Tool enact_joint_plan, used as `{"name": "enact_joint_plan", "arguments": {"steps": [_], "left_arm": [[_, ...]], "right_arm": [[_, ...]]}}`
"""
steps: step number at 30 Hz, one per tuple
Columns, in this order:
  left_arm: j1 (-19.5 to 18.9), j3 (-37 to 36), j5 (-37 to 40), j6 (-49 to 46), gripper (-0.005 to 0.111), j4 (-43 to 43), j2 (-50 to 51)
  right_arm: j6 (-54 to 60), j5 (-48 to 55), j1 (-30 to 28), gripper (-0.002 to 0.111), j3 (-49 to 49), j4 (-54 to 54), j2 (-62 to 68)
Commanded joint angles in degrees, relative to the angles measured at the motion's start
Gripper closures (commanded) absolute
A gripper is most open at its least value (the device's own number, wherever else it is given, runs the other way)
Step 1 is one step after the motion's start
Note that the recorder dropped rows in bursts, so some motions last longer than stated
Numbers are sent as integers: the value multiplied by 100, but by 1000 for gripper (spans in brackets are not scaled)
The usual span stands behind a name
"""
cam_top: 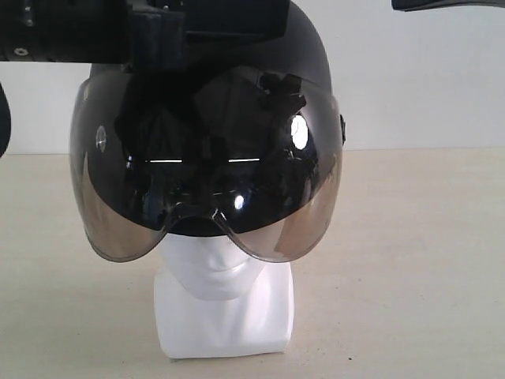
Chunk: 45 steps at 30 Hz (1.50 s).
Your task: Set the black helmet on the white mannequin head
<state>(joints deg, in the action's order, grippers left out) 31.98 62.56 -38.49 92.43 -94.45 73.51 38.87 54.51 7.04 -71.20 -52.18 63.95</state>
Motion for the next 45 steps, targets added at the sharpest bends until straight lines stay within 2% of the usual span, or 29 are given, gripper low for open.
{"name": "enact_joint_plan", "arguments": {"steps": [1,13,16,22,28,34,40,45], "left_arm": [[-18,281,-81,111,103,-44,18],[-18,686,-60,44,103,-57,18],[-103,744,-60,27,103,-314,18],[-717,744,-186,27,103,-549,-52],[-1591,914,-1158,-261,103,-549,-45],[-2246,1290,-2048,-273,103,-549,234],[-2542,1772,-3017,-143,103,-549,940],[-2556,2282,-3148,186,103,-549,1534]], "right_arm": [[54,1,-18,108,-39,-32,-53],[79,49,-18,108,-39,-128,-53],[279,25,159,108,-39,-355,-53],[495,4,727,108,-39,-534,-53],[511,-409,1297,108,-39,-547,-53],[495,-519,1841,108,-180,-557,-53],[308,-530,2231,108,-739,-523,143],[-37,-311,2417,108,-1142,-246,582]]}}
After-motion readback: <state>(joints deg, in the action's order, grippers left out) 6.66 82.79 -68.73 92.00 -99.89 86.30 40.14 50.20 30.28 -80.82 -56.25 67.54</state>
